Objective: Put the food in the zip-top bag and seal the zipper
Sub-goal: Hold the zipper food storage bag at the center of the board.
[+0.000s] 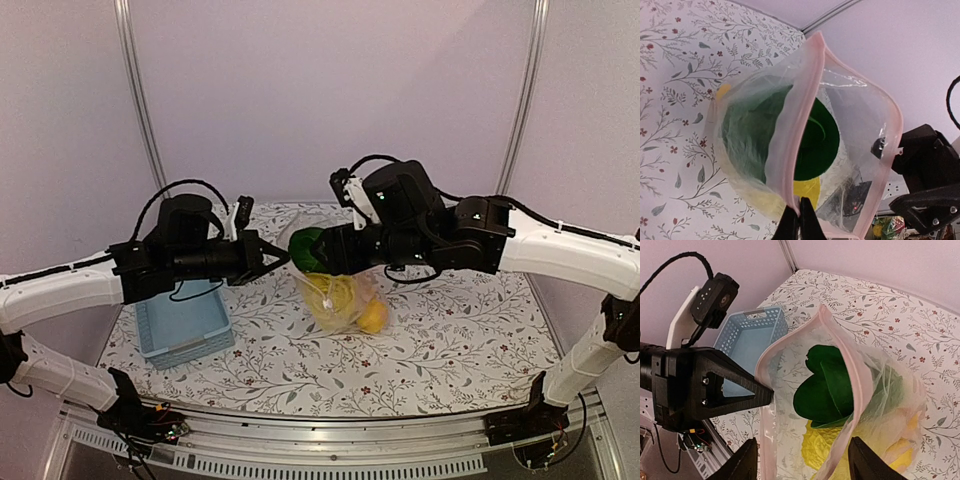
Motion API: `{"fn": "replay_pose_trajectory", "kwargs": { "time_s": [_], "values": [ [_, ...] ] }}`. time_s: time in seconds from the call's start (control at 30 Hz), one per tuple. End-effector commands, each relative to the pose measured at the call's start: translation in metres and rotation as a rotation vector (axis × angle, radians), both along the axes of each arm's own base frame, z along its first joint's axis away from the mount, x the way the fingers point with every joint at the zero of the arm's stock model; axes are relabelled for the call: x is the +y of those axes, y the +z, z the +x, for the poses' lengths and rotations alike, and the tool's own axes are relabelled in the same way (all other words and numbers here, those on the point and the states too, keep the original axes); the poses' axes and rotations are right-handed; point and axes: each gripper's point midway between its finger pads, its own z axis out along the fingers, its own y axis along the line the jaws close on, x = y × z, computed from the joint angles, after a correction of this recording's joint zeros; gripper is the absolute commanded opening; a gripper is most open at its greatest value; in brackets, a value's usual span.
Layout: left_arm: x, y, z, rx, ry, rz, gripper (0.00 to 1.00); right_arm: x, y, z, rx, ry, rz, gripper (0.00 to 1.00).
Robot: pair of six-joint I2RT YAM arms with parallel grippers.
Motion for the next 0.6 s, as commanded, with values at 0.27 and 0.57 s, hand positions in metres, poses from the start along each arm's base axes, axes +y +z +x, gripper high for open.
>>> {"fn": "replay_pose_trajectory", "kwargs": {
  "time_s": [0.27,0.57],
  "values": [
    [-0.024,0.086,0.038,-0.167,0.036,-0.178,0.00,-0.092,0.063,-0.007,-0.176,-0.114,-0.062,0.88],
    [0.003,0.118,0.045,-0.269,0.162,-0.192,0.00,-0.091,0.050,-0.039,-0.145,0.000,-0.050,0.89]
  ]
}}
